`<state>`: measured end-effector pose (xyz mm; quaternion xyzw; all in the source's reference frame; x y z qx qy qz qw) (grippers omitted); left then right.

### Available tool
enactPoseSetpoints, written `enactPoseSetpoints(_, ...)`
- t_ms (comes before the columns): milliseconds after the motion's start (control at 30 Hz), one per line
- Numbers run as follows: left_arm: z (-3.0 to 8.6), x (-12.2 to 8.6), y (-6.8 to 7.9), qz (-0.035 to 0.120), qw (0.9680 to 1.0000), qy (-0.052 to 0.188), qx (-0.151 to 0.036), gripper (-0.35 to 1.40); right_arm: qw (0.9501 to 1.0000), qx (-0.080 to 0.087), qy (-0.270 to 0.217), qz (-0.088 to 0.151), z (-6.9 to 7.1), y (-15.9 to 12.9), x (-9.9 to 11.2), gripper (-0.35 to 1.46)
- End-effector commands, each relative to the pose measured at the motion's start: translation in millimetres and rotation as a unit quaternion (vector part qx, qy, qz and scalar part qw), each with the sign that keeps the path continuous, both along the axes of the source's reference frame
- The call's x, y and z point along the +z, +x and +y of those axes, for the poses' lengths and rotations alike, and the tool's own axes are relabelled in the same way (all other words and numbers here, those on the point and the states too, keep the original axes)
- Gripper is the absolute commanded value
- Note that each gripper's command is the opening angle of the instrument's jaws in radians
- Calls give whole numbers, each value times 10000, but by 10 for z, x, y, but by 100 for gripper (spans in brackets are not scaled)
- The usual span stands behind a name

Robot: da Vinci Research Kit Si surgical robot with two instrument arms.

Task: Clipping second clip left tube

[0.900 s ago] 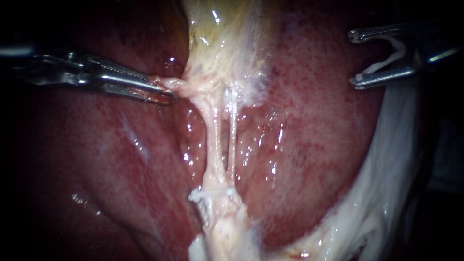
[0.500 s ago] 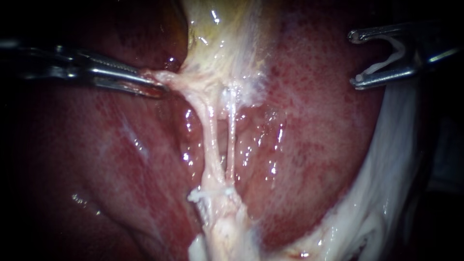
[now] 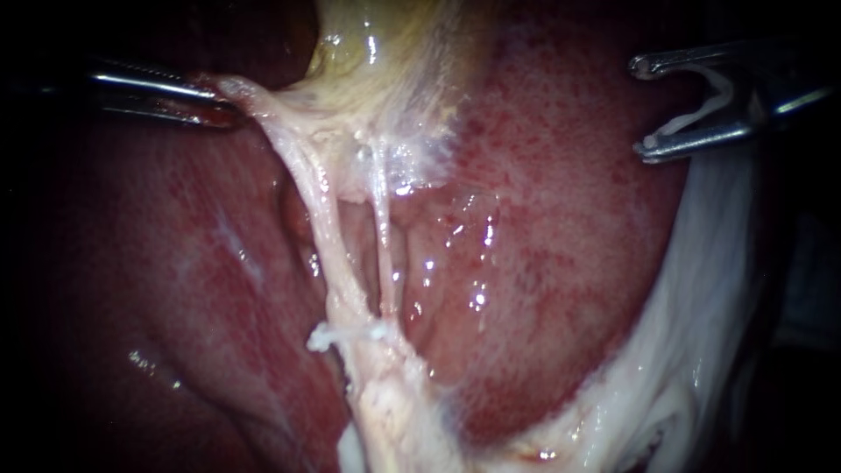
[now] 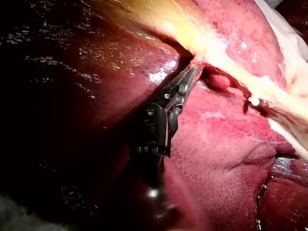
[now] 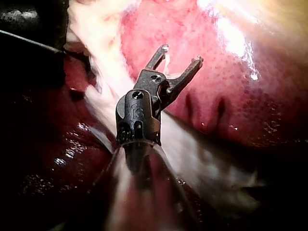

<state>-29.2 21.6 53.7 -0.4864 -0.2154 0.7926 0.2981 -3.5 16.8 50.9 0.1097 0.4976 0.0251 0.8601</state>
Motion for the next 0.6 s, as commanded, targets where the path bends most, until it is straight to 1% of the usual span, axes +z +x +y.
enactPoseSetpoints(33,0,0,0,6,10000,-4,-4,-35,10000,-5,-4,0,-2,1,0,46)
enactPoseSetpoints(233,0,0,0,8,10000,-5,-8,-35,10000,-6,-58,-4,-15,19,-6,48)
enactPoseSetpoints(267,0,0,0,9,10000,-5,-8,-35,10000,0,-1,9,-19,23,-8,48)
enactPoseSetpoints(433,0,0,0,13,10000,-4,-13,-35,9981,187,593,25,-38,45,-9,48)
enactPoseSetpoints(600,0,0,0,13,10000,-4,-14,-35,9950,263,964,48,-56,70,-3,48)
